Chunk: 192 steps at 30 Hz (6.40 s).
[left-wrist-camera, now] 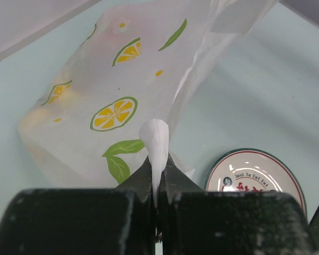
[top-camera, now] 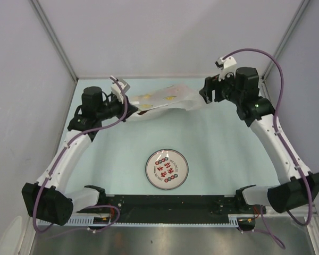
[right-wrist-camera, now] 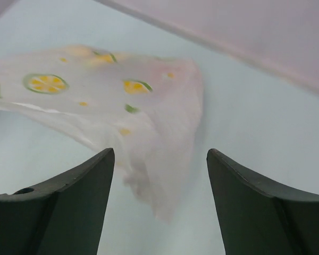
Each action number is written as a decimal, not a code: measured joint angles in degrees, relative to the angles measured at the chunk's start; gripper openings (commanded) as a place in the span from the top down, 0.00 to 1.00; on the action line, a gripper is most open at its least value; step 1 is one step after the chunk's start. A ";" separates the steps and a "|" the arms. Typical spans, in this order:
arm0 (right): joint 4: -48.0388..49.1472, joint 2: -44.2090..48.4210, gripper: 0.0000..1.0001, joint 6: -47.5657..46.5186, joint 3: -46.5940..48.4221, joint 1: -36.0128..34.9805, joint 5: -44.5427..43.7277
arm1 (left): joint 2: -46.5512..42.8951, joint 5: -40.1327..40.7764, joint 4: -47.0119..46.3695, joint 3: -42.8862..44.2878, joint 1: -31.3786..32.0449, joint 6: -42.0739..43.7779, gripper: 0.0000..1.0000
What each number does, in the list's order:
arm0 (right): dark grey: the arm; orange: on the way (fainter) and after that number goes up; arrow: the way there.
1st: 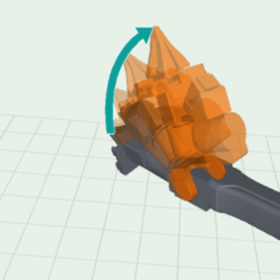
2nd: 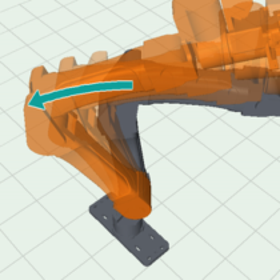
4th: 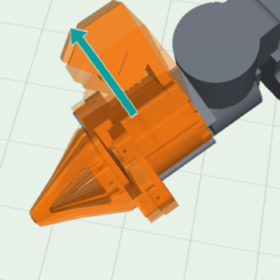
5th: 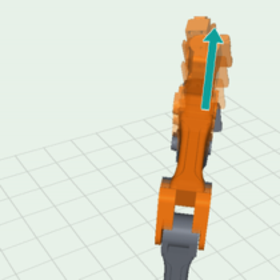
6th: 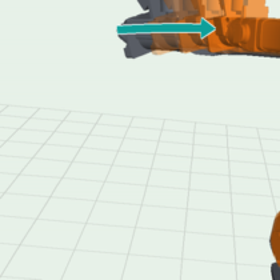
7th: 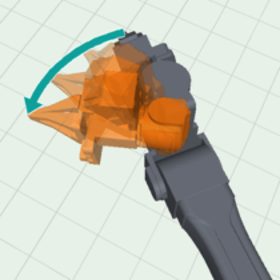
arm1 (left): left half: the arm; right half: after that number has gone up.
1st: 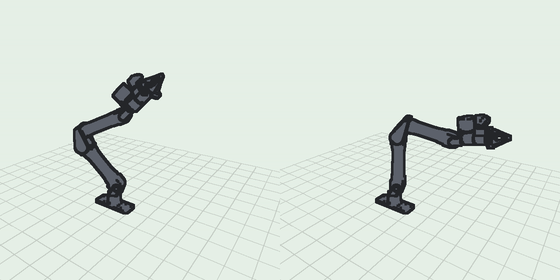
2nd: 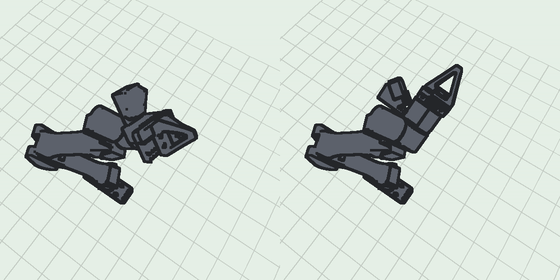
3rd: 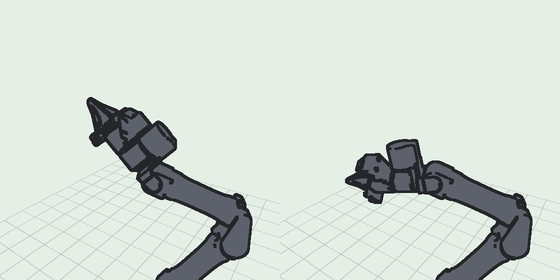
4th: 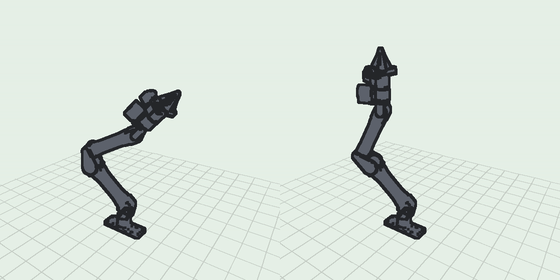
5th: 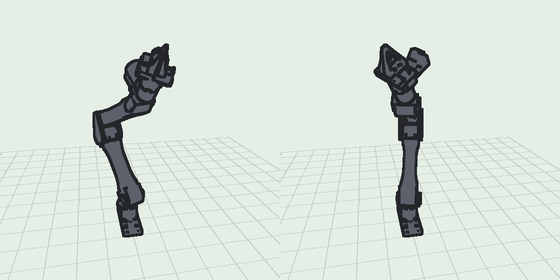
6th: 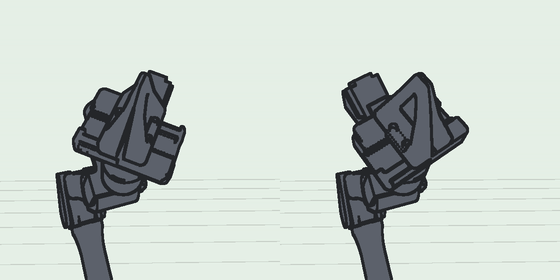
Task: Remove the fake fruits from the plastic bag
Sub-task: Adjust the plastic bag at the center of the board.
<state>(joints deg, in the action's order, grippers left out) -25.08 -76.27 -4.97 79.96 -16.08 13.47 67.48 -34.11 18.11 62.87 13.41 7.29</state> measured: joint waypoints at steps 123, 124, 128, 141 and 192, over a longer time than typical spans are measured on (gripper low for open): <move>13.84 -48.92 0.88 -22.10 26.34 -12.33 -17.97 | 3.72 13.22 -4.46 -7.06 3.96 -9.90 0.86; 13.49 -48.19 0.79 -22.05 25.53 -12.59 -17.33 | 4.39 13.33 -4.44 -7.06 4.07 -9.94 0.87; 11.06 -43.34 0.67 -21.24 18.40 -15.74 -15.19 | 4.85 14.25 -4.44 -6.75 4.09 -10.23 0.96; 7.85 -38.84 0.75 -16.65 10.16 -23.74 -13.09 | 6.38 14.25 -6.75 -1.38 4.09 -16.46 1.00; 8.37 -55.41 0.73 -20.28 32.15 -9.16 -21.09 | 11.10 9.49 -9.38 -0.07 4.04 -18.05 1.00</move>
<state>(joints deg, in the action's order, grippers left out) -16.71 -131.68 -25.26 112.12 -25.23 -7.62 78.59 -24.62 8.73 62.81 17.45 -10.76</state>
